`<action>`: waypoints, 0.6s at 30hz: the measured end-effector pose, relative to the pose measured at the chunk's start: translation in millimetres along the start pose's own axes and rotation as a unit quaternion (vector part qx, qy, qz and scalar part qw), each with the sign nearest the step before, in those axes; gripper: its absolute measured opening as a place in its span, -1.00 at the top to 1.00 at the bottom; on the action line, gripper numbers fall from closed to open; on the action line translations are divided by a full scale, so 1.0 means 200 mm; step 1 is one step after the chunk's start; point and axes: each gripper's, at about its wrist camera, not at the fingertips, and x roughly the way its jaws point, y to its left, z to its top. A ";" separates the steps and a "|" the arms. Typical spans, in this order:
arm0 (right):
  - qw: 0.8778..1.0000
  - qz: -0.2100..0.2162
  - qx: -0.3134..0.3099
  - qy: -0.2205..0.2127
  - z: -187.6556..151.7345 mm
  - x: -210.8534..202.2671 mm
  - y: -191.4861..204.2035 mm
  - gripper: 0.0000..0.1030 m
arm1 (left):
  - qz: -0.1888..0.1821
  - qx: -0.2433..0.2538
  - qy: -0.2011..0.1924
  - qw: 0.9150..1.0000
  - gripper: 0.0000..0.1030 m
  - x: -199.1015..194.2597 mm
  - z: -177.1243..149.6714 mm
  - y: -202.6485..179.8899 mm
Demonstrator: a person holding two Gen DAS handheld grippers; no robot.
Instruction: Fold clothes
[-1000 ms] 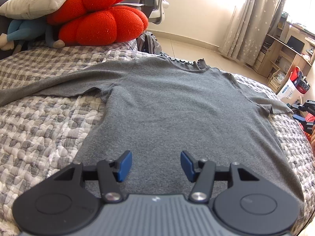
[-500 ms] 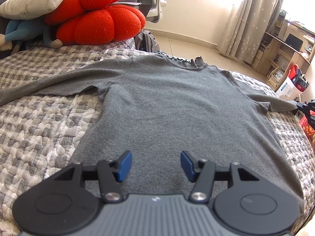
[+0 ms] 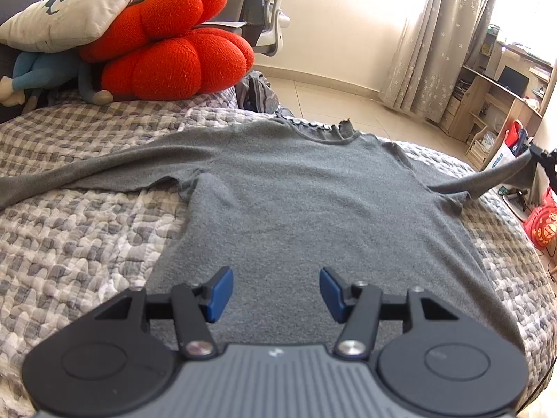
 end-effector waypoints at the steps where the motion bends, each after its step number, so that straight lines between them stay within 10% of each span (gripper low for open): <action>1: 0.997 0.044 -0.059 0.024 -0.06 -0.01 0.15 0.92 | 0.002 -0.009 -0.008 1.000 -0.12 -0.02 0.01 0.03; 4: 0.954 0.162 -0.227 0.110 -0.31 -0.05 0.57 0.92 | 0.013 -0.040 -0.027 0.999 -0.13 -0.08 0.04 0.13; 9: 0.828 0.196 -0.442 0.283 -0.96 -0.11 0.81 0.92 | 0.031 -0.068 -0.033 0.997 -0.16 -0.15 0.01 0.28; 12: 0.816 0.196 -0.442 0.317 -1.04 -0.11 0.76 0.90 | 0.034 -0.062 -0.024 0.997 -0.16 -0.14 -0.03 0.31; 18: 0.839 0.193 -0.396 0.320 -0.93 -0.12 0.71 0.89 | 0.016 -0.055 -0.034 0.998 -0.16 -0.11 0.00 0.28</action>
